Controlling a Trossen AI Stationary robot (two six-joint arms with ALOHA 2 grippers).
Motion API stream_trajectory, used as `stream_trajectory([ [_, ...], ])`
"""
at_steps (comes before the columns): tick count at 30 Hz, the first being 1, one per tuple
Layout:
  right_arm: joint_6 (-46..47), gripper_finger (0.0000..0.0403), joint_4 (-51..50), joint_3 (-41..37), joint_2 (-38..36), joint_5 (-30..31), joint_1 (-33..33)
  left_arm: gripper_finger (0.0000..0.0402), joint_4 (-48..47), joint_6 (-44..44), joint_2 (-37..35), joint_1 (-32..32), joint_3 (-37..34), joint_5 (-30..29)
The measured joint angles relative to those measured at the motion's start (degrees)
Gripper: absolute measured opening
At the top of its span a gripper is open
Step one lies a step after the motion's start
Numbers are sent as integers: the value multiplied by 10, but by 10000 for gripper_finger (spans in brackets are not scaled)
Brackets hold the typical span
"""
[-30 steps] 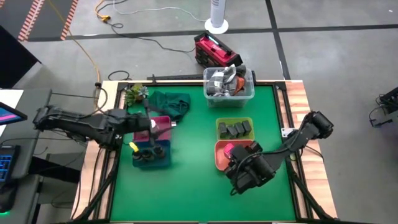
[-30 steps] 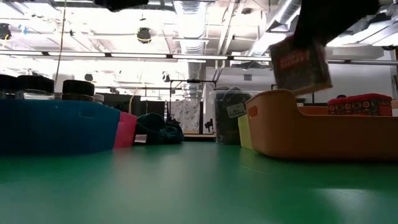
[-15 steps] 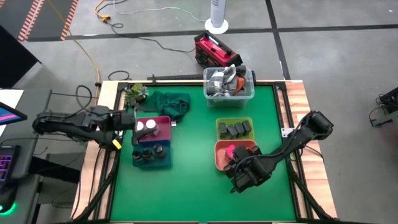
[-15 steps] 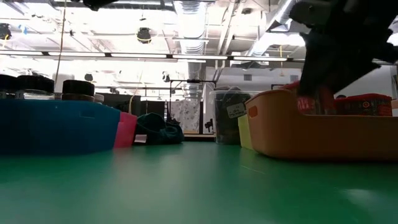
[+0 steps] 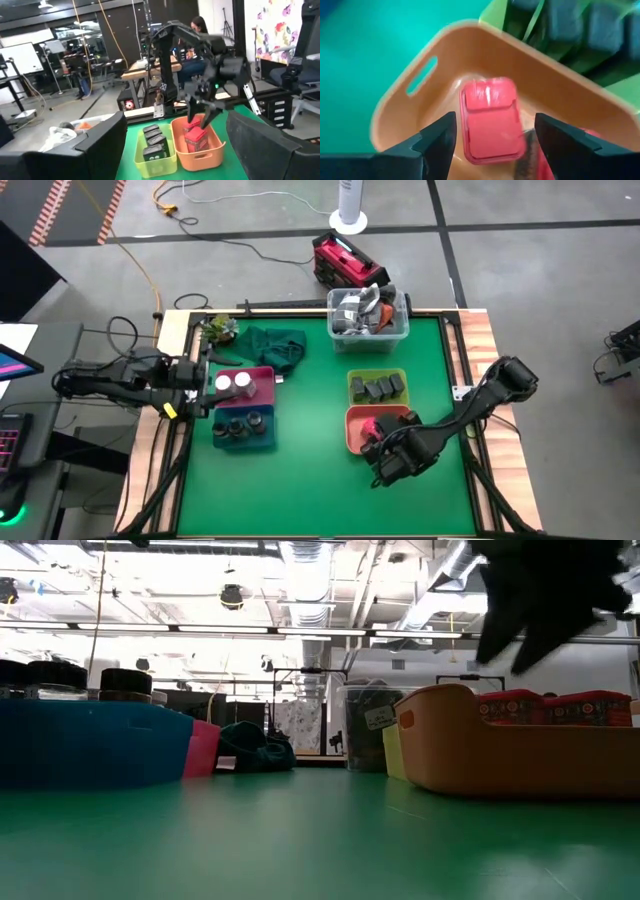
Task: Sort spices by type
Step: Return to Home Position
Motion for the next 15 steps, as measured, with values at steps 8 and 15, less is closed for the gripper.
stream_trajectory([
  [8,-132,295,-62,37,-100,46,-7,325,36,-1,4,0,0,-28],
  [15,-383,291,132,-85,-269,69,-68,325,186,54,-4,0,-79,-37],
])
